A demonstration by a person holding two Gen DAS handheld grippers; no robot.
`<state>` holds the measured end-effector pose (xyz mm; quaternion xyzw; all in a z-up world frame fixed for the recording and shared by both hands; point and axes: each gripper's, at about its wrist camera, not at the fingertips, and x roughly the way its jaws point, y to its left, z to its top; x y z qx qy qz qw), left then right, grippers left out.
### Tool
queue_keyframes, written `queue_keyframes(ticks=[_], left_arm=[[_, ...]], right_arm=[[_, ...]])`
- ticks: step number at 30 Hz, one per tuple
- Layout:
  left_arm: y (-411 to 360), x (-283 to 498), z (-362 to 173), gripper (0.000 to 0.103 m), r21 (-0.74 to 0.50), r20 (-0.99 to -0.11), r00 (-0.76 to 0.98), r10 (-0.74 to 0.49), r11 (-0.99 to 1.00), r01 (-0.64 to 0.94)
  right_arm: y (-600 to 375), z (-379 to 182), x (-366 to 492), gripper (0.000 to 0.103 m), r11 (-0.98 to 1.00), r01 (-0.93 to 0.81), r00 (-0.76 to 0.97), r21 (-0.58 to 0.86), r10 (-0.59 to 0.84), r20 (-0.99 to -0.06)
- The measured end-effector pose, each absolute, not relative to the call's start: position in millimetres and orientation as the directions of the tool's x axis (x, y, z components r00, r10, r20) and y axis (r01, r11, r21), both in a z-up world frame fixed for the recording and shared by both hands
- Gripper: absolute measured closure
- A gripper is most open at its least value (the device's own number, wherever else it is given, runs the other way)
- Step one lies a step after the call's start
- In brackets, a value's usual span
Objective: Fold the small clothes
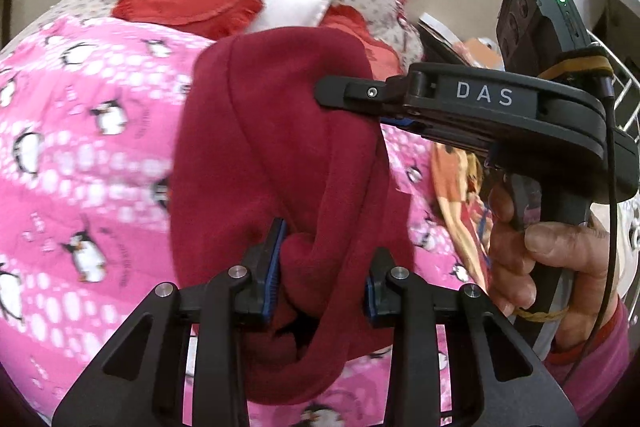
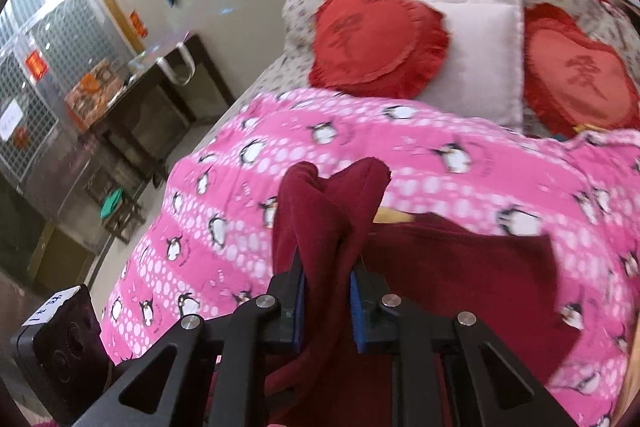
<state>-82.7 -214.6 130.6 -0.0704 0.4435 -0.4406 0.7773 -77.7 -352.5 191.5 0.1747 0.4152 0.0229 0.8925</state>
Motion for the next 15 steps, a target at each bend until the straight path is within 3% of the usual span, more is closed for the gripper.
queue_keyframes(ticks=[15], left_arm=[[-312.9, -128.0, 107.8, 0.072, -0.462, -0.702, 0.111, -0.703, 0.569, 0.680]], right_arm=[[-455.8, 150.0, -144.0, 0.087, 0.892, 0.290, 0.646, 0.347, 0.084, -0.758]])
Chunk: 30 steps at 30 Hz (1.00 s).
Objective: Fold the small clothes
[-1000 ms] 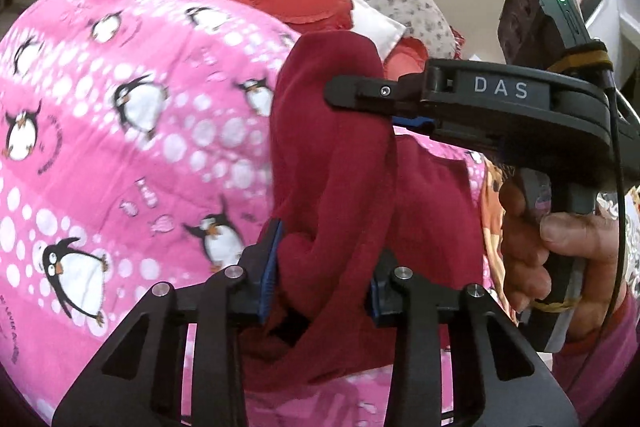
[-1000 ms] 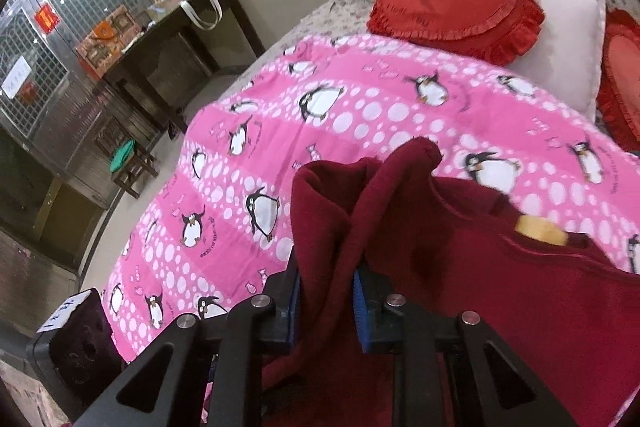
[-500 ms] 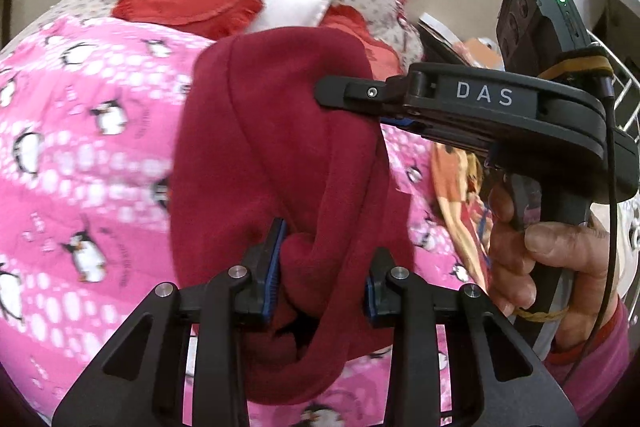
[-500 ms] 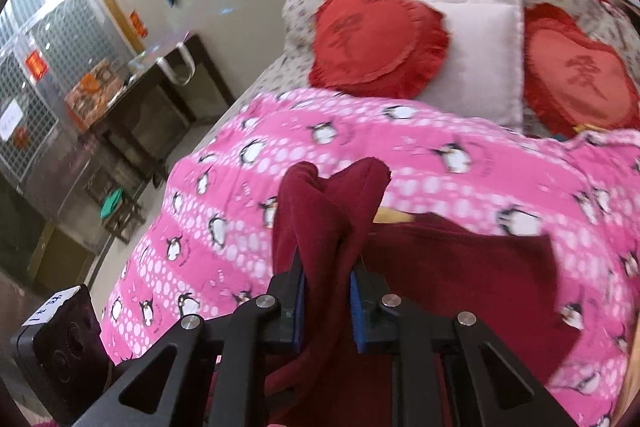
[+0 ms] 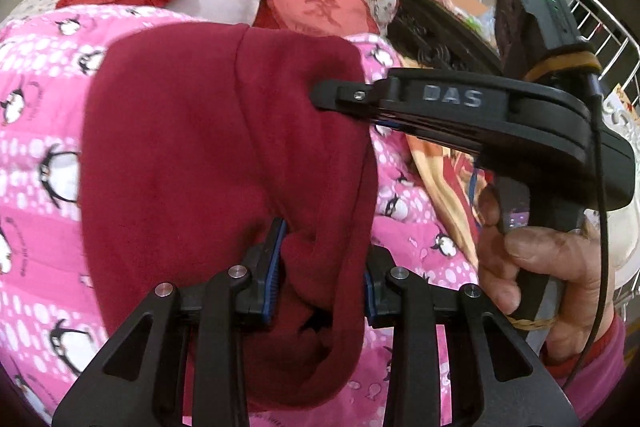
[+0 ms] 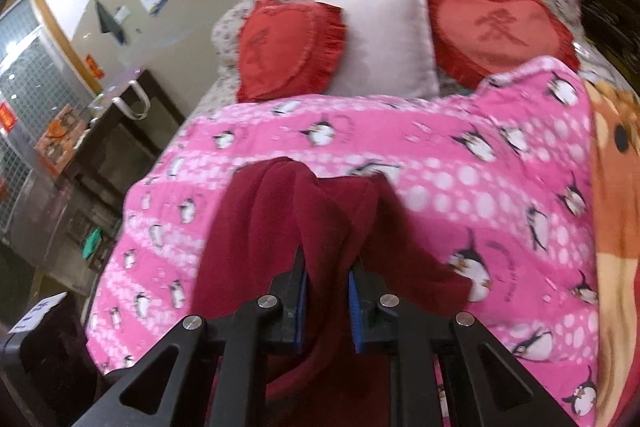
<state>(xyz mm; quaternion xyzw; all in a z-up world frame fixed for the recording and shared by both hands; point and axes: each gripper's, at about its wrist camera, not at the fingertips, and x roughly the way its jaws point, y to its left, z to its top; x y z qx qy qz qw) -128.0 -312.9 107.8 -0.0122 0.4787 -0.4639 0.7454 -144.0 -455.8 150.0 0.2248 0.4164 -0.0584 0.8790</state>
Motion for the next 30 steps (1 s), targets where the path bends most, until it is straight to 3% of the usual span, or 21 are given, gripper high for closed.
queue_keyframes(ticks=[4, 6, 10, 14, 19, 24, 26, 28, 30], left_arm=[[-319.3, -126.9, 97.8, 0.068, -0.486, -0.712, 0.089, -0.696, 0.581, 0.653], [-316.3, -129.6, 102.1, 0.058, -0.496, -0.709, 0.060, -0.702, 0.558, 0.666], [-295.5, -144.8, 124.5, 0.055, -0.456, -0.702, 0.041, -0.711, 0.494, 0.741], [-261.5, -151.5, 134.8, 0.055, -0.352, -0.710, 0.123, -0.693, 0.501, 0.791], [-238.9, -133.2, 105.0, 0.055, -0.268, -0.773, 0.217, -0.597, 0.616, 0.741], [-234.1, -130.7, 74.2, 0.055, -0.269, -0.803, 0.203, -0.561, 0.644, 0.716], [-236.5, -132.2, 67.0, 0.055, -0.247, -0.807, 0.215, -0.550, 0.644, 0.724], [-237.8, -134.4, 63.0, 0.055, -0.231, -0.814, 0.218, -0.539, 0.643, 0.730], [-238.7, -134.4, 60.1, 0.055, -0.231, -0.814, 0.215, -0.539, 0.641, 0.732]], right_arm=[[-467.8, 119.1, -140.2, 0.087, 0.872, 0.349, 0.612, 0.345, 0.067, -0.788], [-473.0, 112.7, -142.1, 0.086, 0.854, 0.362, 0.618, 0.373, 0.080, -0.782], [-483.1, 121.6, -166.4, 0.058, 0.808, 0.396, 0.643, 0.437, 0.096, -0.760], [-467.4, 143.5, -196.4, 0.057, 0.805, 0.352, 0.673, 0.478, 0.138, -0.726], [-406.0, 165.3, -217.2, 0.057, 0.859, 0.191, 0.709, 0.475, 0.213, -0.672], [-370.6, 149.1, -234.7, 0.058, 0.911, 0.214, 0.665, 0.353, 0.129, -0.736], [-370.9, 127.0, -243.3, 0.068, 0.913, 0.251, 0.620, 0.322, 0.104, -0.778], [-380.0, 102.3, -253.6, 0.069, 0.905, 0.316, 0.573, 0.284, 0.057, -0.818], [-392.7, 86.2, -265.2, 0.069, 0.864, 0.351, 0.577, 0.361, 0.104, -0.810]])
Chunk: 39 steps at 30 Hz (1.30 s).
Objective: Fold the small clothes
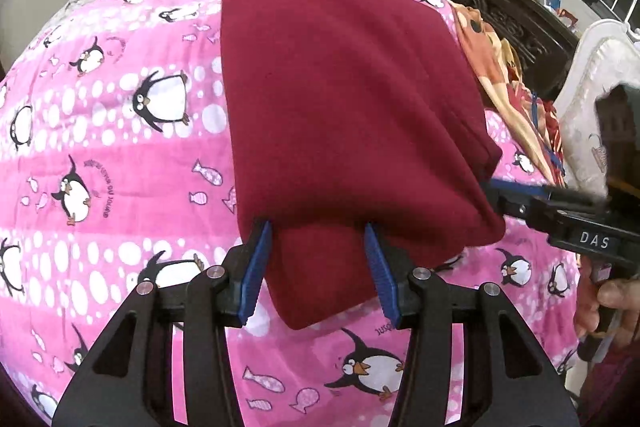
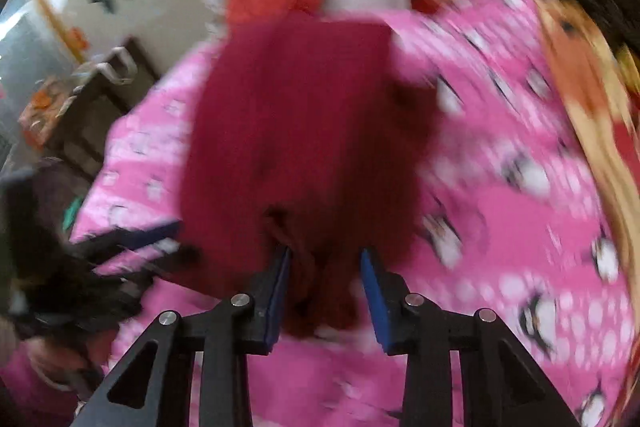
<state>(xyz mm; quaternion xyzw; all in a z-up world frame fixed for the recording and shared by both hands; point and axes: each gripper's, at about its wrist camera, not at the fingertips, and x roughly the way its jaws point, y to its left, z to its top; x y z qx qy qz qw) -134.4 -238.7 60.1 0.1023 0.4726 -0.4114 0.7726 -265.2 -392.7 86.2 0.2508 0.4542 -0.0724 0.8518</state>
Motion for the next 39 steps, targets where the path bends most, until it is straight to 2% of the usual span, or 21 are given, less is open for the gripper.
queue_keyframes(ticks=[2, 8, 13, 14, 15, 18, 21, 25, 31, 33, 34, 35, 39], left_arm=[[-237.5, -136.6, 61.9, 0.055, -0.222, -0.813, 0.224, -0.537, 0.643, 0.733], [-234.6, -136.9, 65.3, 0.055, -0.219, -0.816, 0.232, -0.529, 0.655, 0.723], [-233.8, -137.1, 64.5, 0.055, -0.217, -0.817, 0.236, -0.526, 0.659, 0.720], [-233.8, -136.6, 64.5, 0.055, -0.218, -0.818, 0.233, -0.526, 0.658, 0.720], [-233.8, -136.3, 64.5, 0.055, -0.219, -0.818, 0.232, -0.526, 0.658, 0.720], [-235.3, -136.5, 63.7, 0.055, -0.221, -0.817, 0.229, -0.529, 0.654, 0.723], [-238.5, -138.0, 61.4, 0.054, -0.212, -0.819, 0.232, -0.525, 0.653, 0.727], [-236.8, -139.8, 63.2, 0.054, -0.205, -0.818, 0.246, -0.520, 0.664, 0.719], [-230.5, -142.7, 77.6, 0.054, -0.170, -0.811, 0.300, -0.502, 0.693, 0.701], [-228.5, -142.3, 84.2, 0.054, -0.174, -0.800, 0.314, -0.512, 0.698, 0.695], [-228.2, -141.4, 86.6, 0.054, -0.176, -0.795, 0.320, -0.516, 0.701, 0.691], [-228.3, -140.2, 88.9, 0.054, -0.177, -0.790, 0.326, -0.519, 0.703, 0.689], [-234.3, -130.7, 93.8, 0.054, -0.171, -0.783, 0.344, -0.519, 0.711, 0.682]], right_arm=[[-399.4, 89.1, -277.1, 0.069, 0.834, 0.350, 0.614, 0.427, 0.140, -0.777], [-392.7, 130.8, -288.3, 0.067, 0.838, 0.296, 0.723, 0.458, 0.117, -0.681], [-374.2, 126.4, -250.0, 0.067, 0.895, 0.295, 0.665, 0.333, 0.058, -0.745], [-374.2, 123.7, -245.5, 0.077, 0.900, 0.304, 0.649, 0.314, 0.045, -0.759], [-375.7, 120.3, -243.7, 0.082, 0.901, 0.308, 0.642, 0.306, 0.040, -0.765], [-389.7, 111.4, -250.7, 0.087, 0.891, 0.348, 0.647, 0.291, -0.004, -0.763], [-404.1, 90.0, -256.1, 0.087, 0.851, 0.383, 0.634, 0.360, 0.042, -0.772], [-405.5, 101.3, -266.2, 0.087, 0.833, 0.385, 0.659, 0.397, 0.053, -0.750], [-396.5, 139.7, -278.0, 0.079, 0.826, 0.362, 0.729, 0.431, 0.037, -0.684], [-390.1, 146.7, -273.8, 0.071, 0.839, 0.340, 0.740, 0.425, 0.040, -0.671], [-386.0, 147.8, -269.2, 0.062, 0.847, 0.333, 0.740, 0.415, 0.039, -0.672], [-383.8, 147.3, -265.5, 0.059, 0.852, 0.330, 0.737, 0.407, 0.036, -0.675], [-376.2, 137.6, -247.4, 0.059, 0.876, 0.350, 0.709, 0.332, -0.016, -0.705]])
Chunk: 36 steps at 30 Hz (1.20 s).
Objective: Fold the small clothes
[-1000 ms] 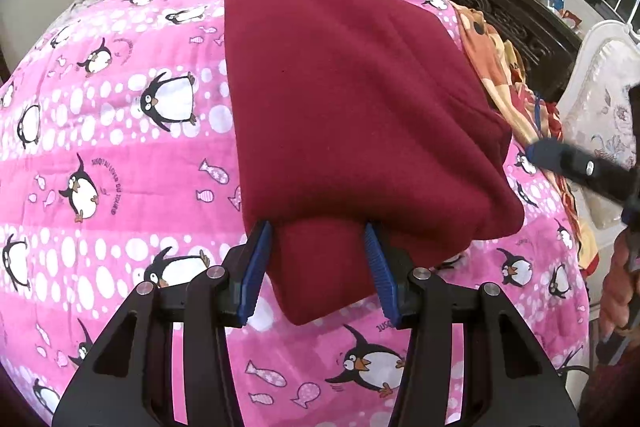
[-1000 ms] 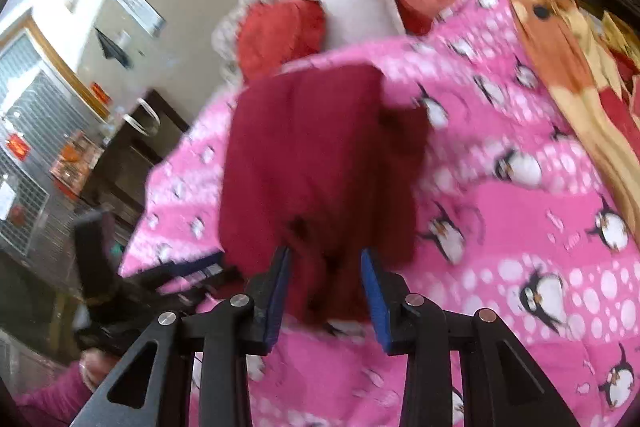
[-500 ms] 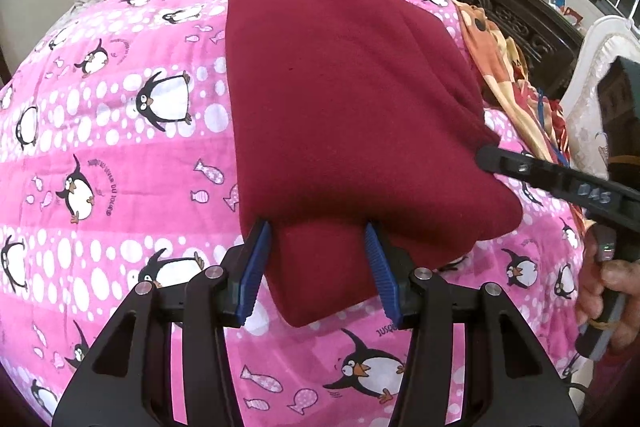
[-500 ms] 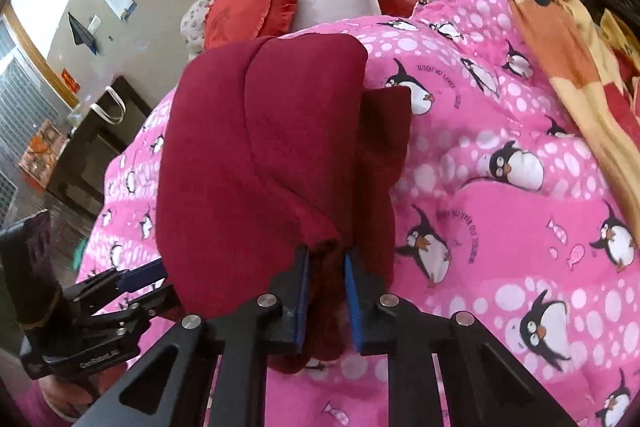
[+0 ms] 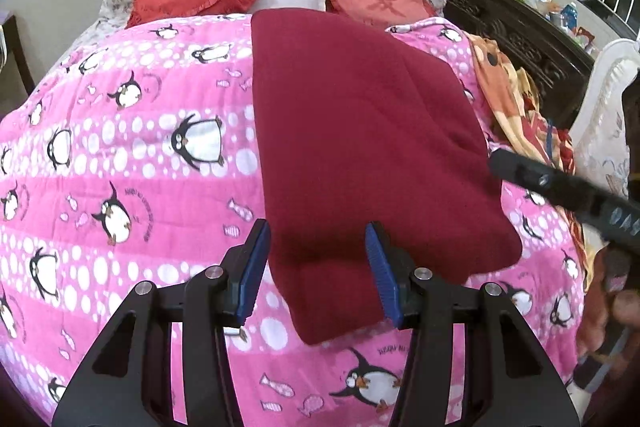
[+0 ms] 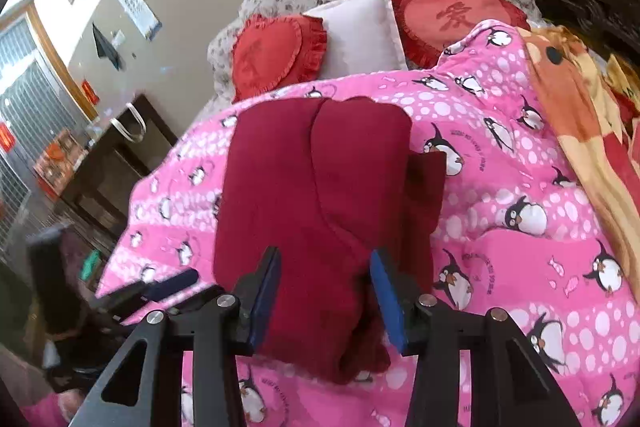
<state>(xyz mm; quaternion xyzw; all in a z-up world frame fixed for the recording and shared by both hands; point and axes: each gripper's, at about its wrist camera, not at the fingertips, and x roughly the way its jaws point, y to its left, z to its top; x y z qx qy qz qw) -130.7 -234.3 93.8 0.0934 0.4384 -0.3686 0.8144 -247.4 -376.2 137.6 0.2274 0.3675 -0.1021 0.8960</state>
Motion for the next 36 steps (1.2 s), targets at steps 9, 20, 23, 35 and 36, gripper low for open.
queue_keyframes(ticks=[9, 20, 23, 35, 36], left_arm=[[-252.9, -107.1, 74.9, 0.035, -0.211, -0.792, 0.310, -0.526, 0.712, 0.670], [-236.4, -64.4, 67.8, 0.024, -0.464, -0.734, 0.149, -0.662, 0.650, 0.602], [-245.0, -57.0, 58.0, 0.021, -0.510, -0.728, 0.093, -0.679, 0.626, 0.590], [-267.7, -59.1, 47.3, 0.020, -0.546, -0.704, 0.053, -0.709, 0.587, 0.598], [-265.0, -62.6, 53.4, 0.025, -0.535, -0.706, 0.061, -0.706, 0.587, 0.607]], right_arm=[[-403.4, 94.7, -234.9, 0.059, 0.864, 0.430, 0.639, 0.262, -0.086, -0.765], [-442.6, 73.0, -254.3, 0.025, 0.741, 0.363, 0.768, 0.565, 0.104, -0.632], [-445.4, 63.0, -241.4, 0.022, 0.722, 0.318, 0.782, 0.615, 0.168, -0.601], [-411.8, 60.2, -206.7, 0.033, 0.764, 0.246, 0.742, 0.596, 0.246, -0.623], [-403.8, 71.1, -208.9, 0.038, 0.791, 0.246, 0.740, 0.560, 0.219, -0.635]])
